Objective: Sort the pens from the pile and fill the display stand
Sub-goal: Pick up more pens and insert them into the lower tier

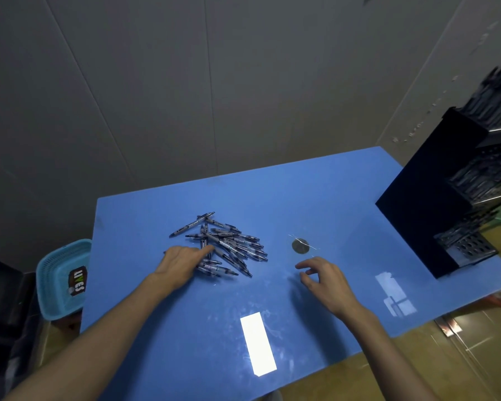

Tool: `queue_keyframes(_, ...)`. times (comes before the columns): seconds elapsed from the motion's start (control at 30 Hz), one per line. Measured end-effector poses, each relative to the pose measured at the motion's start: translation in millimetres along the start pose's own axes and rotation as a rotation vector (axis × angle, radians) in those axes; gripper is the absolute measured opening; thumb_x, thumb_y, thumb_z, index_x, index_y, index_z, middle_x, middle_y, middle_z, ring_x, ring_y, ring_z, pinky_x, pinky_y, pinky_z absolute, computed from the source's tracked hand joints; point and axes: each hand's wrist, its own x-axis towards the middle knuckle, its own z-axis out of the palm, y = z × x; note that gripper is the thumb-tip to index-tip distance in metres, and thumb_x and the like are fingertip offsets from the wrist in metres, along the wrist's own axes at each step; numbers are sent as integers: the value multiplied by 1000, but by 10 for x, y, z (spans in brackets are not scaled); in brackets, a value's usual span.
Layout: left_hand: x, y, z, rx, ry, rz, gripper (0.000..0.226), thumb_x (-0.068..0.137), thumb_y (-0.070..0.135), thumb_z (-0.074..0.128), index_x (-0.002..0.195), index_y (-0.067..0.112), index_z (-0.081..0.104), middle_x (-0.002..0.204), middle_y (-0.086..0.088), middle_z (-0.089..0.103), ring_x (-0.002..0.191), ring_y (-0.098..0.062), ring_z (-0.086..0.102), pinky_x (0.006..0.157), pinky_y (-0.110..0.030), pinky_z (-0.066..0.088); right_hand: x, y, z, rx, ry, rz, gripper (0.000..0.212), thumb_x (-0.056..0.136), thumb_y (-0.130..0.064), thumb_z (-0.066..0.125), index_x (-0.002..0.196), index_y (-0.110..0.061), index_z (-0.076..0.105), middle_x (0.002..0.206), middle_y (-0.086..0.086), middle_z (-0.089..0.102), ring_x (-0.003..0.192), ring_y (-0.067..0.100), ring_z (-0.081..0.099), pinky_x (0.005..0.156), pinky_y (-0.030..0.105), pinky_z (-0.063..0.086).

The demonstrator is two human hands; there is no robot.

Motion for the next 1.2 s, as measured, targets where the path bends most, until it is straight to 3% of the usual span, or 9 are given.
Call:
queue_keyframes(0.07,46,-57,32,-39,30,47,80,80,-6,45,149,36,41,109,3,71,100,-27,66,64,-33,37,-3,4,-14,-5,4,5,20,92,-24,60,107,-33,70,113,-14,64,97,1,63,86,27,47)
queue_keyframes(0.2,133,-171,28,-77,71,42,60,78,-4,51,121,37,58,101,9,71,97,-22,68,69,-36,52,-23,20,-46,-14,5,2,20,93,-22,60,107,-31,70,112,-15,63,95,0,63,84,23,45)
queue_keyframes(0.47,249,-176,-90,-134,54,47,70,85,-1,50,138,44,55,124,11,69,116,-18,64,84,-34,51,-44,1,-32,-24,-12,3,19,94,-22,60,108,-31,70,114,-14,63,94,0,62,84,22,45)
queue_keyframes(0.73,251,-19,-93,-148,-24,85,35,95,15,54,122,35,63,118,10,69,112,-18,63,85,-33,47,-66,0,-60,-17,-6,-4,18,94,-22,60,107,-31,70,113,-14,63,94,1,63,83,22,45)
queue_keyframes(0.87,122,118,-42,-197,-20,140,21,101,31,55,122,30,60,113,6,63,106,-19,60,75,-29,37,-97,36,-49,-17,-7,5,18,94,-22,61,107,-31,70,114,-11,65,95,3,64,85,24,47)
queue_keyframes(1.0,-35,232,28,-179,-1,129,19,97,25,56,116,23,59,109,1,44,85,-22,53,68,-31,38,-119,34,-6,-20,-14,2,18,94,-20,60,107,-29,71,114,-10,65,95,4,64,83,21,45)
queue_keyframes(1.1,-96,284,32,-145,-8,119,15,95,19,57,110,20,57,121,-2,44,75,-23,52,68,-34,45,-128,14,21,-31,-31,0,19,95,-21,60,108,-28,71,114,-9,64,96,4,64,84,23,45)
queue_keyframes(1.2,-123,348,26,-56,-20,150,10,98,20,55,106,16,56,123,-5,48,68,-27,50,62,-37,38,-137,-16,33,-26,-30,-2,19,95,-20,60,108,-28,71,114,-8,65,96,5,64,85,24,46)
